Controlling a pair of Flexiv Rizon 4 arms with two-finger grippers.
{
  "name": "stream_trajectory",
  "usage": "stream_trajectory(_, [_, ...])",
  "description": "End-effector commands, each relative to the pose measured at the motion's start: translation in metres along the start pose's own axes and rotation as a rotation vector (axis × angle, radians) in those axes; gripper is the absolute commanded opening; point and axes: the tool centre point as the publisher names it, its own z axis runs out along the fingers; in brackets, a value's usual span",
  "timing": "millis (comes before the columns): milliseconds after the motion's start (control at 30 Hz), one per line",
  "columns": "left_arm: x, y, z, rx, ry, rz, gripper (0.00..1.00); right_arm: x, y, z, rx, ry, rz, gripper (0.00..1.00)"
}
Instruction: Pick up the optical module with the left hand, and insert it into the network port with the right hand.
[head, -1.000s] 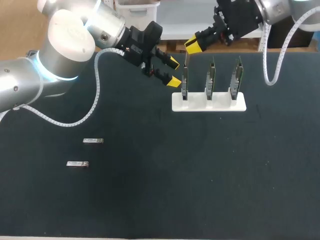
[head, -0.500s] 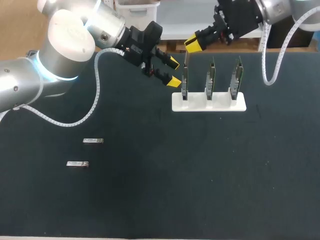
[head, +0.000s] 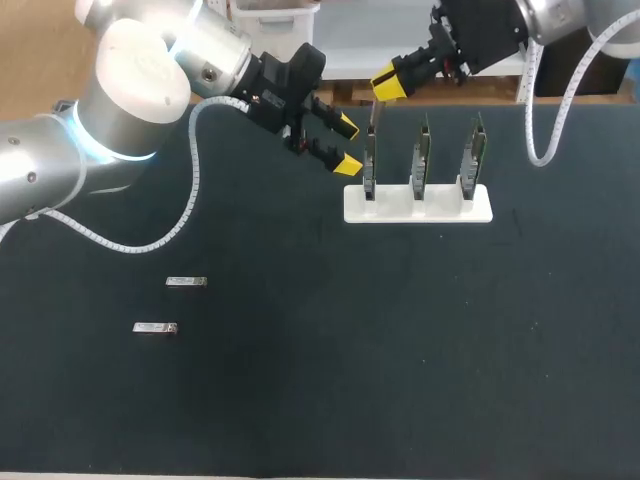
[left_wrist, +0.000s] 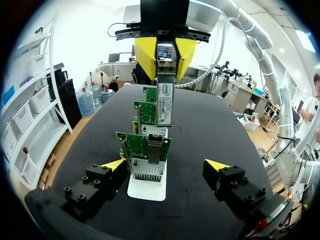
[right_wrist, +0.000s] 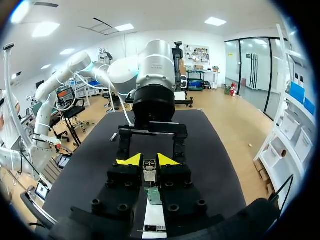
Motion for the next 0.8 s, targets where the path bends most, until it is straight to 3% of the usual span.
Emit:
stream_trajectory(33, [0.000,0.001,0.000,0.010,0.006,0.001,1.00,-0.001,0.000,0.000,0.002,0.002,0.001,0.00])
stream_trajectory(800, [0.007,-0.011,0.001,0.013,0.034,0.013,1.00,-0.002,0.005,0.003,0.009,0.003,0.005,0.00])
